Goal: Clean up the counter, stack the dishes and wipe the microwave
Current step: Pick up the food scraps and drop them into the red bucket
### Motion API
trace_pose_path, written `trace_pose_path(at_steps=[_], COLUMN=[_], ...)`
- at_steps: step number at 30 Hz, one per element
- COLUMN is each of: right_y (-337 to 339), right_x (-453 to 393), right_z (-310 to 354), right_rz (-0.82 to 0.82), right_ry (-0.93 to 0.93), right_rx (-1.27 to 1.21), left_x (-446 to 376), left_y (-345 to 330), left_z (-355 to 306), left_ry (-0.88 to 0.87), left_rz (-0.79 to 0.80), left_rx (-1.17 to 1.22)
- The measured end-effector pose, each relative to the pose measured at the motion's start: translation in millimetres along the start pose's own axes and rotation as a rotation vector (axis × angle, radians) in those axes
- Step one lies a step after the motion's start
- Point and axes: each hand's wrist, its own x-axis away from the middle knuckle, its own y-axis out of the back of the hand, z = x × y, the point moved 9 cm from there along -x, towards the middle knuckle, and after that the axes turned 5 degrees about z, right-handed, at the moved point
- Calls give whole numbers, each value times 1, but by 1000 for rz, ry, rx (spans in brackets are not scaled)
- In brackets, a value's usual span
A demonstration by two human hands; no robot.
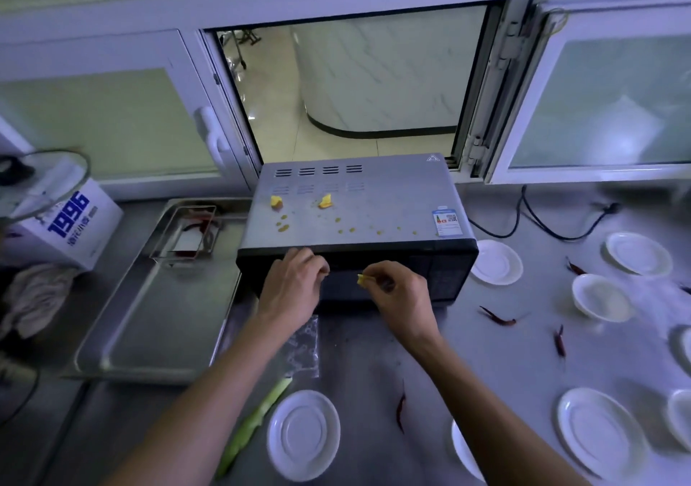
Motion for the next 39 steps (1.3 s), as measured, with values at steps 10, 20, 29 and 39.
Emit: trace_pose_path(at_steps=[10,20,29,39], right_y=[-7,81,209,408], right_x=[114,215,305,465], right_z=[2,-26,-84,-162], right_rz=[36,-150,-363,-681], right_ry=[-136,-356,-438,-594], right_rx=[126,145,156,210], left_x=[111,139,134,179], left_y=[-53,-78,-119,-195], left_z=[-10,-117,-281,-538], left_ry=[-53,-276,-463,-758], left_rz=[72,128,316,502], left_rx=[342,386,357,250])
